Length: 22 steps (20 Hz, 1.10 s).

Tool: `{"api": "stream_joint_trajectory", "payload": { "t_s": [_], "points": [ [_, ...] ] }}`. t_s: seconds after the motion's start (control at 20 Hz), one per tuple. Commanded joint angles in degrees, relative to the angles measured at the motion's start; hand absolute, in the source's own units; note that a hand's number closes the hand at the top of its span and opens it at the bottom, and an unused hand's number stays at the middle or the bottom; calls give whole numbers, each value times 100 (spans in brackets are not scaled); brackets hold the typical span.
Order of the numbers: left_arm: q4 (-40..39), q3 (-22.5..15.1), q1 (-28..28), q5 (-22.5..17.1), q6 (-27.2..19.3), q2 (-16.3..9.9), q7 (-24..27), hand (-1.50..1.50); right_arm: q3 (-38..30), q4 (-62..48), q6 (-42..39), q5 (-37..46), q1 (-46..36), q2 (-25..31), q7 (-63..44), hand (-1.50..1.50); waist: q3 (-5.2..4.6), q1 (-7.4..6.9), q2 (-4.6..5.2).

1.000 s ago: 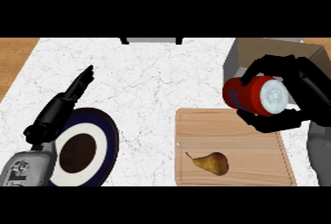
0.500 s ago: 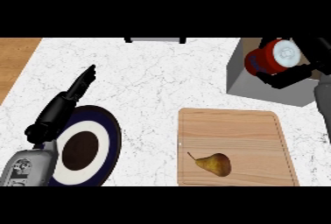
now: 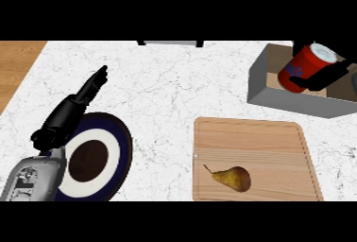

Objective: Pick the can from the cutting board and place it in the cardboard box

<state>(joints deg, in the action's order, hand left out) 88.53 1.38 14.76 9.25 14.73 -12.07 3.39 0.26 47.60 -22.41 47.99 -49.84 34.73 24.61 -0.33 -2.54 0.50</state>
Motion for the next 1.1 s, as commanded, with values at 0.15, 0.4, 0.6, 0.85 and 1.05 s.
{"api": "stream_joint_trajectory", "payload": {
  "t_s": [0.15, 0.4, 0.6, 0.85, 1.05],
  "points": [
    [-63, -48, -61, 32, 27, 41, 136, 0, 546, -1634, -287, 652, -479, 201, 925, -150, 38, -65, 58],
    [-65, 15, -25, 18, -16, 60, 147, 0, 277, -2245, -219, 362, -723, 188, 2206, -150, 44, -44, 63],
    [19, 35, 6, -4, 36, -5, 0, 0, -861, -2392, -665, -950, -896, 59, 2478, -150, 57, -16, 35],
    [41, -29, -27, 1, 65, 27, -5, 0, -2205, -3325, -1380, -2403, -1159, -272, 1370, -150, 56, -61, 61],
    [-158, 123, 79, -55, 93, -59, 151, 0, -2745, -3845, -1694, -2903, -1545, 240, 530, -150, 46, -57, 108]
  ]
}}
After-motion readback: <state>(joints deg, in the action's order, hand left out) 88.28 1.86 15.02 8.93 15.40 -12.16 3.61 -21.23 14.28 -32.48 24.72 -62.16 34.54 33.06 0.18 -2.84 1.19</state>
